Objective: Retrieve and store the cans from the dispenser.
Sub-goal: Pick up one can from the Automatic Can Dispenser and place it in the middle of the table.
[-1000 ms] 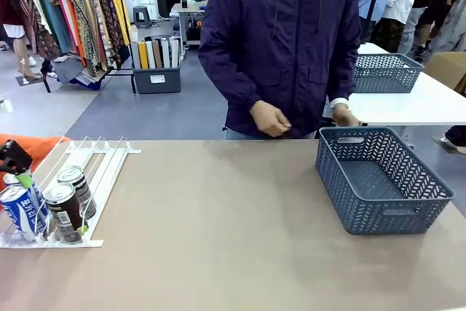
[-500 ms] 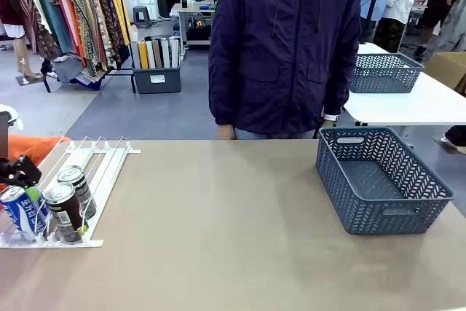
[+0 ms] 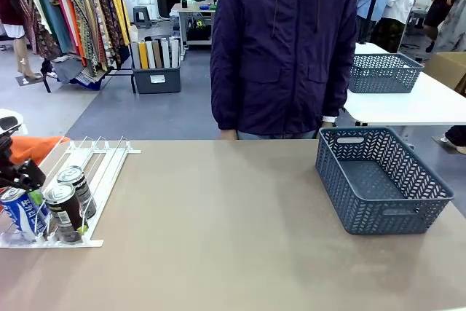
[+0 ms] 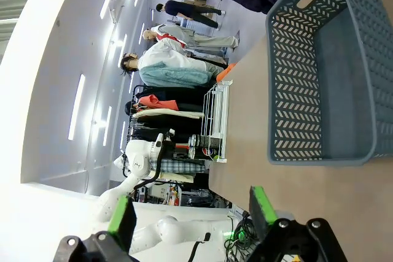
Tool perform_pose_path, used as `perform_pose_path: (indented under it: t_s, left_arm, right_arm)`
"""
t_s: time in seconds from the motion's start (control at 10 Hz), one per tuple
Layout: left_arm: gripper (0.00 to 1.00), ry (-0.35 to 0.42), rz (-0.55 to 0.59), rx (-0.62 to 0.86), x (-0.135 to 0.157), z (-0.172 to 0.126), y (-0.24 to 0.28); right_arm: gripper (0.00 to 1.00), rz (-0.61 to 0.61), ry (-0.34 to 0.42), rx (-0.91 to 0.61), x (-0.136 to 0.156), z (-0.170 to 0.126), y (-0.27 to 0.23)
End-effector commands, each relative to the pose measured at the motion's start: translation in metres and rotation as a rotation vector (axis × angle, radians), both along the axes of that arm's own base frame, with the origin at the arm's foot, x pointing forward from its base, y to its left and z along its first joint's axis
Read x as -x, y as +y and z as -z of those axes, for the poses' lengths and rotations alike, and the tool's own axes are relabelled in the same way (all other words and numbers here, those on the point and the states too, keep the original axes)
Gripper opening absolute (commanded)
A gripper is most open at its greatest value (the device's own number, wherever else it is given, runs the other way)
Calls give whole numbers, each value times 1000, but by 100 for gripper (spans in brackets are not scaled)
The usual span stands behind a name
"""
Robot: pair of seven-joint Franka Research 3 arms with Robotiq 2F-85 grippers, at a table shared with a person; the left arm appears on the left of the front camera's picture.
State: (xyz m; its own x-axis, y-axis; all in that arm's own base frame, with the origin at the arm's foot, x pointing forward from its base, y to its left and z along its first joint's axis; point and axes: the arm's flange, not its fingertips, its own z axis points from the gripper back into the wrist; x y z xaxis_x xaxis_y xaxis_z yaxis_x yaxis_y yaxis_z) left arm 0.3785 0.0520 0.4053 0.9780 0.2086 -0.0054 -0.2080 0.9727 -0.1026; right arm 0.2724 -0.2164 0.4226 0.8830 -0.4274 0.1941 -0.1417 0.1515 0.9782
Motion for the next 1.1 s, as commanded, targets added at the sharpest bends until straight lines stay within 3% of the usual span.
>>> perform_pose_path:
  t_s: [0.0,0.1,0.7,1.0]
  left_arm:
    - [42,-12,-23,-46,-2,-1,-2]
    - [0,-14,-22,-45,-2,-2,-2]
    - [0,-24,-12,-56,-1,-4,-4]
    - [0,-52,29,-48,5,-19,-9]
  right_arm:
    - [100,0,-25,2,-1,-3,-1]
    - [100,0,-25,2,-1,-3,-1]
    - [100,0,-25,2,-1,-3,-1]
    - [100,0,-25,2,-1,-3,-1]
